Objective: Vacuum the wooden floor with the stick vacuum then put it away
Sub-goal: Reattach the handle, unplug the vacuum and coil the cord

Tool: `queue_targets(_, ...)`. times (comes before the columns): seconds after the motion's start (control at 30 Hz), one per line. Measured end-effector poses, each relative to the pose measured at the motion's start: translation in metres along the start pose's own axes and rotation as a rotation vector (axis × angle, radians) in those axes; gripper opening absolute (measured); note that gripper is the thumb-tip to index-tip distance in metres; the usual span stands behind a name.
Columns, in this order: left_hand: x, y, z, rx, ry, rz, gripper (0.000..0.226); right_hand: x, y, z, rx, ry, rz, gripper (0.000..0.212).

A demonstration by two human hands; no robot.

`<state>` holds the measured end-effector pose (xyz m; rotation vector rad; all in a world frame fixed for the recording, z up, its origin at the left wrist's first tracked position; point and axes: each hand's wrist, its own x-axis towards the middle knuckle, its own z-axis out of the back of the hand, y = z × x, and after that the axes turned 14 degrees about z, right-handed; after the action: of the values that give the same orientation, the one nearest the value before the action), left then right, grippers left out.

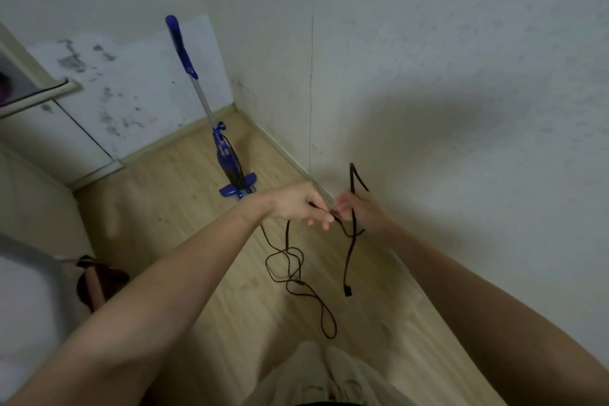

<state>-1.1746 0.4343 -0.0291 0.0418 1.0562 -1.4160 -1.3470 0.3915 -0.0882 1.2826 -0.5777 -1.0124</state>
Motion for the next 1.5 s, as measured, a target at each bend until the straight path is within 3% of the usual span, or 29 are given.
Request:
queue_targets(0.1,-0.003,0.004,0.007,-0.079,-0.040,-0.038,0.022,-0.004,-0.008,-0.016,0.054,0.163,-0.083,0.048)
queue_targets(0.17,-0.002,0.013,0.010,-0.104,-0.031,-0.004,0.021,-0.007,-0.005,-0.014,0.079,0.162,-0.087,0.048)
queue_targets(0.27,0.003,0.038,0.004,-0.092,0.109,0.065,0.009,-0.009,0.000,-0.002,0.019,0.127,-0.079,0.047)
queue_targets(0.33,0.010,0.059,-0.009,0.024,0.105,0.100,0.009,-0.010,0.001,0.009,-0.008,0.150,-0.100,0.043)
queue_targets(0.5,0.019,0.073,-0.033,0.162,-0.162,0.070,0.026,-0.022,-0.008,0.027,0.067,0.204,-0.200,0.041)
queue_targets(0.63,0.024,0.040,-0.032,0.490,-0.092,-0.004,0.024,-0.022,0.001,0.027,0.051,0.214,-0.189,0.039)
queue_targets(0.73,0.025,0.021,-0.026,0.541,-0.053,-0.035,0.027,-0.018,0.012,0.021,-0.037,0.239,-0.233,0.036)
queue_targets(0.87,0.020,0.020,-0.021,0.425,-0.087,-0.040,0.027,-0.014,0.009,0.014,-0.028,0.266,-0.265,0.040)
queue_targets(1.0,0.024,0.032,-0.023,0.260,-0.181,-0.040,0.031,-0.014,0.009,0.014,0.031,0.276,-0.133,0.045)
queue_targets(1.23,0.033,0.090,-0.054,-0.122,-0.304,0.275,0.032,-0.010,0.023,0.034,0.415,-0.220,0.030,0.036)
queue_targets(1.37,0.034,0.068,-0.059,-0.622,-0.329,0.442,0.041,-0.006,0.025,0.024,0.154,-0.335,0.137,0.038)
queue_targets(1.5,0.022,0.026,-0.046,-0.733,-0.241,0.255,0.043,0.005,0.028,0.009,-0.020,-0.363,0.145,0.034)
